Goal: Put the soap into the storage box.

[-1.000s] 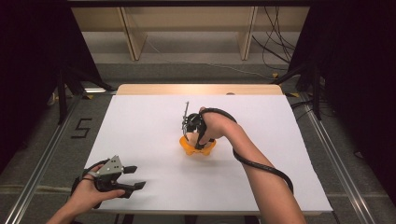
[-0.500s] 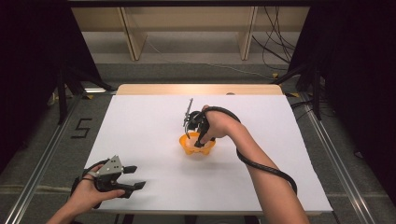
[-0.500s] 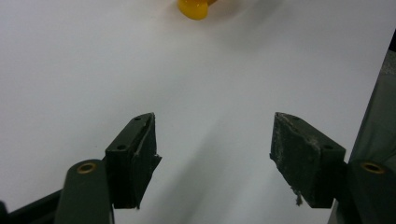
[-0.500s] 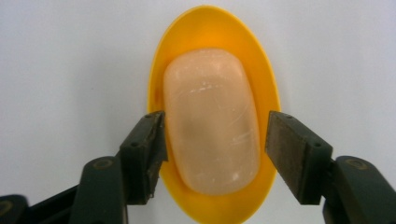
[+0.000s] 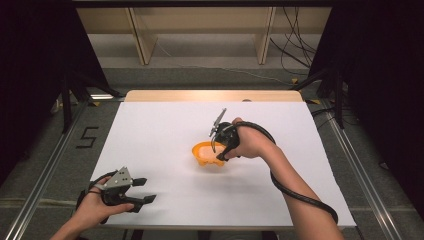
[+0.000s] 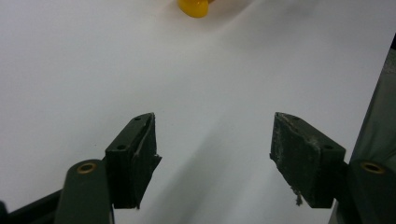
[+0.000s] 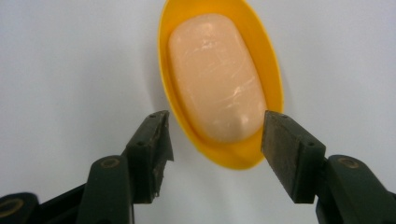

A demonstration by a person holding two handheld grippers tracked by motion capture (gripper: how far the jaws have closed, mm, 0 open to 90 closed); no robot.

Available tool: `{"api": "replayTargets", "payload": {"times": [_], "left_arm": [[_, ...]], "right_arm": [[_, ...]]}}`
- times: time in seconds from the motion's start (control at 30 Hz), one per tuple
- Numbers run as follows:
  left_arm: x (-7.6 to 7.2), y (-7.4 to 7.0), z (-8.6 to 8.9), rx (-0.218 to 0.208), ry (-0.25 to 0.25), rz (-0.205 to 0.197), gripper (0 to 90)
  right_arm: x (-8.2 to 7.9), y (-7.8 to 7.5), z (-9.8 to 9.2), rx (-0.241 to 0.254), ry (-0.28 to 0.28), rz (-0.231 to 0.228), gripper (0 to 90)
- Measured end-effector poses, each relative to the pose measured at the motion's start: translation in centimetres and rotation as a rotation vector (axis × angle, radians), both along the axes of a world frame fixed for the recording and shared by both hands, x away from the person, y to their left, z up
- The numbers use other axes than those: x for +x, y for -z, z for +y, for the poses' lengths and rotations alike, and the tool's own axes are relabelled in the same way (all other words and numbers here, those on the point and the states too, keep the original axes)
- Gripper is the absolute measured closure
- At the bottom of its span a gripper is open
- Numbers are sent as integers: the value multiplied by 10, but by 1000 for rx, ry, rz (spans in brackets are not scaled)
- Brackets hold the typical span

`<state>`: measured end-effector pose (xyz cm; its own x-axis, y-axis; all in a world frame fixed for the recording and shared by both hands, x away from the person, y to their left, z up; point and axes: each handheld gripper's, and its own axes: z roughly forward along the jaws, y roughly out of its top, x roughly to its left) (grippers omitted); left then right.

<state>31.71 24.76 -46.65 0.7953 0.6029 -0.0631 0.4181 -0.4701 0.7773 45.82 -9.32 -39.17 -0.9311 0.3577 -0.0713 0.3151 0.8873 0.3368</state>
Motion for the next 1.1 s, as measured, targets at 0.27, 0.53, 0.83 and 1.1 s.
{"api": "replayTargets", "payload": {"times": [0.27, 0.53, 0.83, 1.1], "left_arm": [[-1, 0, -1, -9, -5, 4, 314], [-1, 1, -1, -15, -2, 11, 314], [0, 1, -2, -14, 3, -7, 314], [1, 0, 0, -2, 5, -8, 314]], "right_arm": [[-26, 15, -27, 66, 70, -6, 413], [-46, 35, -52, 123, 131, -36, 401], [-60, 51, -73, 198, 220, -58, 395], [-56, 48, -76, 228, 348, -13, 439]]}}
